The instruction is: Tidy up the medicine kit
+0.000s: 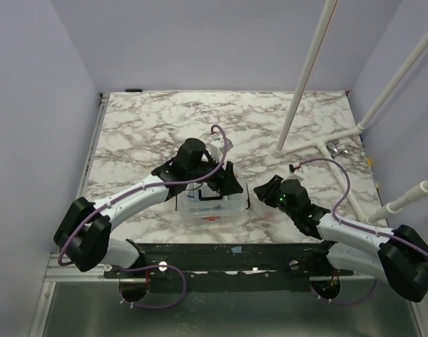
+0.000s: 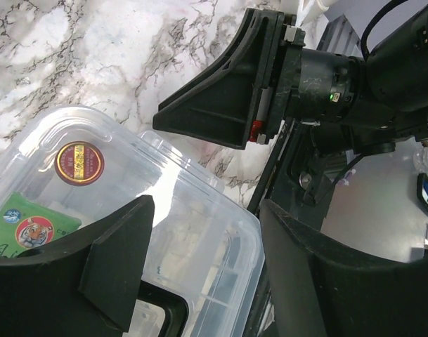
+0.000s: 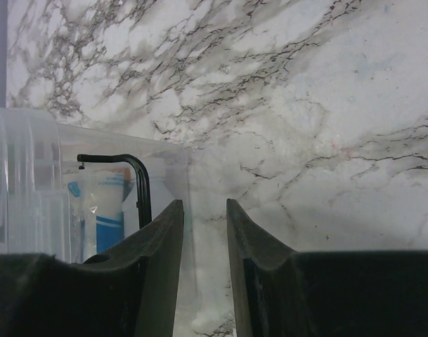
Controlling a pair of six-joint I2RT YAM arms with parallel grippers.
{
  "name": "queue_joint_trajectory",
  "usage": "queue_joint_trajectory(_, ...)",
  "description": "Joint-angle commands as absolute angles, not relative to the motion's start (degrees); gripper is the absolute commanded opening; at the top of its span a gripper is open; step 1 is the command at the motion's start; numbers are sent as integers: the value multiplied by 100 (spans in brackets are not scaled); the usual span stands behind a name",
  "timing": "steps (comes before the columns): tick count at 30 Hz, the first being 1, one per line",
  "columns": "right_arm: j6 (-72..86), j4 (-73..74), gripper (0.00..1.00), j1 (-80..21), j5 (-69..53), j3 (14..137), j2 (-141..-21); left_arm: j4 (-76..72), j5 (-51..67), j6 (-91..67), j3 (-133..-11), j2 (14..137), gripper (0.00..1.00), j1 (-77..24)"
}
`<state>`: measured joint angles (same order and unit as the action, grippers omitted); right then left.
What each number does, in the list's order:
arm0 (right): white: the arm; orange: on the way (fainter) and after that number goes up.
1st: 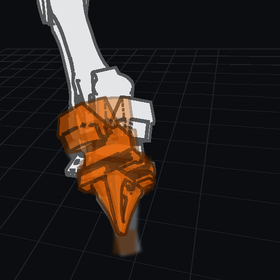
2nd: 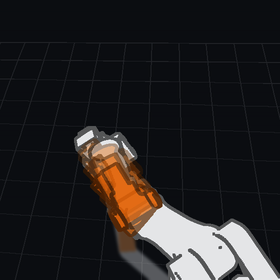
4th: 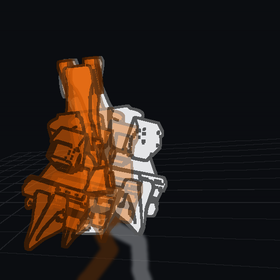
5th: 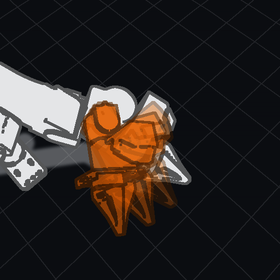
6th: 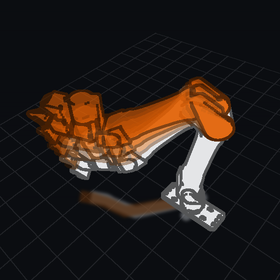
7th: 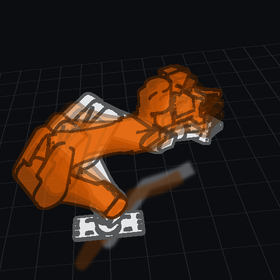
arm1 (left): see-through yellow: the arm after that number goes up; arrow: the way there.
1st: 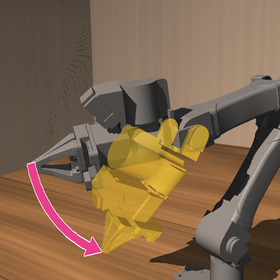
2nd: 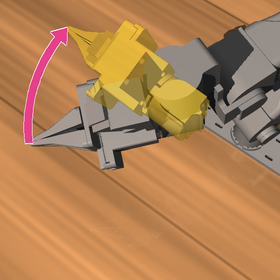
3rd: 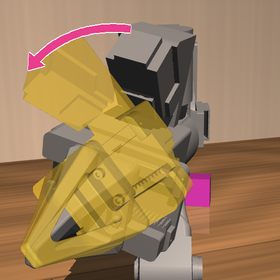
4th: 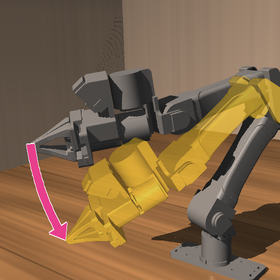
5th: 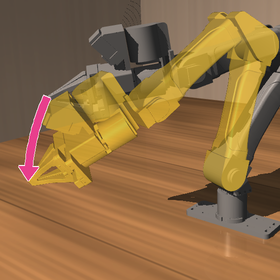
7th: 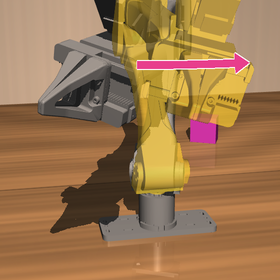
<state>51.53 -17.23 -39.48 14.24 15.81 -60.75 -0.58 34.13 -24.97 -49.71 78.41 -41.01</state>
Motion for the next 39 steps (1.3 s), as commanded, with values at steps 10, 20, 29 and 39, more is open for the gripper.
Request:
queue_joint_trajectory(10, 5455, -2789, 33, -3858, 1071, 1080, -5945, 155, 3339, -2520, -4352, 7937, 61, -4131)
queue_joint_trajectory(20, 5372, -3330, 34, -3854, 779, 923, -5845, 130, 3340, -2531, -4280, 7908, 60, -4136)
queue_joint_trajectory(29, 5298, -3609, 34, -3853, 364, 1067, -6349, 79, 3352, -2558, -4254, 7919, 59, -4132)
queue_joint_trajectory(39, 5327, -3976, 34, -3852, 44, 1107, -6800, 115, 3340, -2522, -4258, 7893, 59, -4134)
